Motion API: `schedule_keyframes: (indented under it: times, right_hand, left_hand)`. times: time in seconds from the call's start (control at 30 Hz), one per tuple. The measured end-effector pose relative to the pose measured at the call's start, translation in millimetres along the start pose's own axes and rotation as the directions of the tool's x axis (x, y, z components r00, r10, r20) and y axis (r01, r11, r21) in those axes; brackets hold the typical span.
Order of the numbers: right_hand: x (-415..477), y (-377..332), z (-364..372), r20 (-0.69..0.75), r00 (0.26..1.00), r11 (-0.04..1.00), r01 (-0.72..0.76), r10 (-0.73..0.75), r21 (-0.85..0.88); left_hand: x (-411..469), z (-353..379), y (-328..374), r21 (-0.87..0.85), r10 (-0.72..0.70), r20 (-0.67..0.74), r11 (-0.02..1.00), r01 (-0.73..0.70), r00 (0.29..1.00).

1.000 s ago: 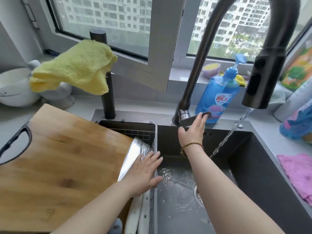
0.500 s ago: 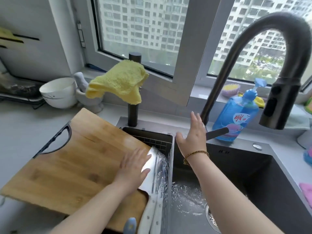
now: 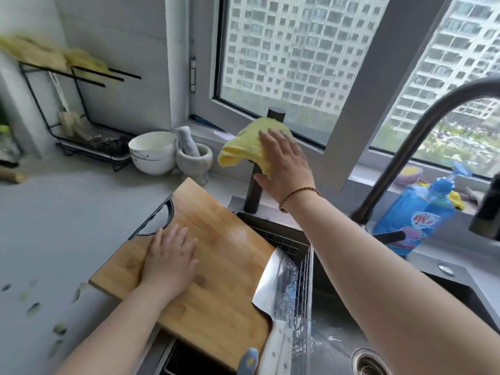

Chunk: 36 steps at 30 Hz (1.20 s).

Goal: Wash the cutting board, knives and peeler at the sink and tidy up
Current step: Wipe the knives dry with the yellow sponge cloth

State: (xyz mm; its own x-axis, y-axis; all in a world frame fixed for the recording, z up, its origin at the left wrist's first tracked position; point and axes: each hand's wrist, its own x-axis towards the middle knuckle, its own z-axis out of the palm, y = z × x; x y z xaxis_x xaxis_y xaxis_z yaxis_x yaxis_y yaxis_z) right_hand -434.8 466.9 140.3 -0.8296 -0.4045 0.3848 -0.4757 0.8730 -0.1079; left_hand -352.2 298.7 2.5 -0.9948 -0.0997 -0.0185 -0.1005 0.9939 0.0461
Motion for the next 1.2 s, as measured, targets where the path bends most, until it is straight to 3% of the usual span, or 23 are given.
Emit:
schedule_keyframes:
  times: [0.07,0.13,0.2,0.27,0.37,0.47,0.67,0.8,0.87,1.0,1.2]
  right_hand:
    - [4.9,-0.2,-2.0,-0.07,0.997,1.0,0.015,-0.014,0.013]
    - [7.1,-0.4,-4.8,-0.115,0.993,0.999,0.02,-0.017,0.026]
    - [5.2,-0.1,-8.5,-0.137,0.99,0.999,0.025,-0.02,0.032]
    - [1.9,0.6,-15.7,-0.192,0.981,0.997,0.043,-0.029,0.067]
    - [-5.7,-2.1,-33.4,-0.166,0.986,0.998,-0.008,0.019,0.062]
    - [-14.3,-5.8,-53.7,-0.125,0.988,0.989,-0.076,0.092,0.125]
    - [-45.1,-9.9,-91.9,-0.083,0.986,0.948,-0.115,0.145,0.296]
    - [-74.7,1.4,-112.8,0.001,0.986,0.929,-0.159,0.168,0.335]
    - [-93.8,9.0,-119.5,0.099,0.982,0.92,-0.187,0.163,0.345]
    - [-134.3,22.0,-122.8,0.306,0.93,0.899,-0.301,0.202,0.319]
    - [-194.9,30.8,-104.7,0.542,0.828,0.844,-0.388,0.142,0.371]
  left_hand:
    - [-1.0,-0.8,-2.9,-0.03,0.018,-0.027,0.999,-0.018,0.999]
    - [-0.7,-4.3,-4.1,-0.241,-0.012,-0.112,0.97,-0.015,0.994]
    - [-0.5,-14.5,-0.4,-0.506,-0.082,-0.266,0.86,-0.067,0.961]
    - [0.6,-32.9,7.3,-0.634,-0.119,-0.449,0.741,-0.222,0.885]
    - [4.4,-70.0,26.9,-0.568,-0.044,-0.652,0.689,-0.449,0.757]
    - [6.9,-105.4,51.8,-0.446,0.031,-0.736,0.729,-0.519,0.676]
    - [-5.2,-139.1,93.1,-0.445,0.042,-0.743,0.714,-0.54,0.668]
    - [-31.7,-145.4,105.6,-0.463,0.092,-0.725,0.668,-0.583,0.682]
    - [-42.0,-147.6,106.0,-0.501,0.137,-0.668,0.644,-0.578,0.732]
    - [-60.5,-144.4,111.1,-0.645,0.304,-0.412,0.569,-0.511,0.859]
    - [-110.4,-123.2,120.0,-0.86,0.481,-0.011,0.442,-0.253,0.877]
